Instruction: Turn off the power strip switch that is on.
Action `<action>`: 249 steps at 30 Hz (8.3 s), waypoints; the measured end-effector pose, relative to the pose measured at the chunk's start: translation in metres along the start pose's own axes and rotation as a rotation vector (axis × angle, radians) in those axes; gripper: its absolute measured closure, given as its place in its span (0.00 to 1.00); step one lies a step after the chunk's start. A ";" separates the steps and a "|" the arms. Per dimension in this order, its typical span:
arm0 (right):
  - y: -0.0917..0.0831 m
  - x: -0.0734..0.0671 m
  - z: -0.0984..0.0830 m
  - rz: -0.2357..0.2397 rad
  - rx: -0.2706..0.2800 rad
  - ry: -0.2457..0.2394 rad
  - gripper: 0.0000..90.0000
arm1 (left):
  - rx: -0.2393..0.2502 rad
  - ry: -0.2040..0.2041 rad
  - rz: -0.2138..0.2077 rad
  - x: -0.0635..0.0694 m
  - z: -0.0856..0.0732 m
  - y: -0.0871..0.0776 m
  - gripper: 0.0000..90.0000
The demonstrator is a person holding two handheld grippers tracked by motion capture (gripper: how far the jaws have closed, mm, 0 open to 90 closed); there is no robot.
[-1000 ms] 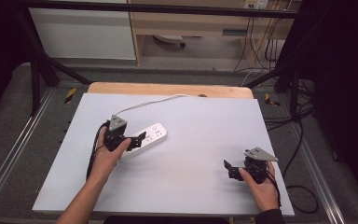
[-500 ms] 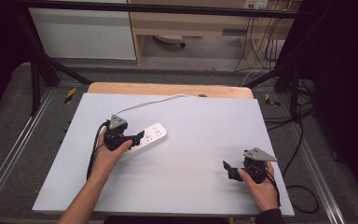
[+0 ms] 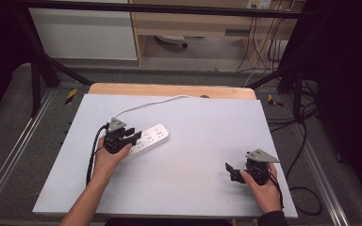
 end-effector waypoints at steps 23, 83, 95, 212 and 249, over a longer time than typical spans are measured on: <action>0.002 -0.006 0.002 0.030 0.004 -0.006 0.03 | -0.034 -0.018 -0.029 -0.012 -0.012 0.001 1.00; 0.000 -0.006 0.001 0.040 -0.012 -0.014 0.03 | -0.050 -0.015 -0.006 -0.013 -0.019 0.010 1.00; 0.000 -0.006 0.001 0.042 -0.011 -0.014 0.03 | -0.068 -0.009 0.003 -0.014 -0.018 0.009 1.00; 0.000 -0.004 -0.001 0.038 -0.018 0.003 0.03 | 0.097 0.015 -0.052 0.007 0.011 -0.008 0.69; -0.001 -0.003 0.001 0.036 -0.007 0.010 0.03 | 0.155 0.003 0.005 0.023 0.029 -0.014 0.07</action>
Point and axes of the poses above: each handheld gripper's, and its own axes: y roughly forward along the jaws, z roughly out of its top, x roughly to its right, the point moved 5 cm from there along y, roughly forward along the jaws, and after that the axes turned 14 degrees about -z, right-handed, at the moved point
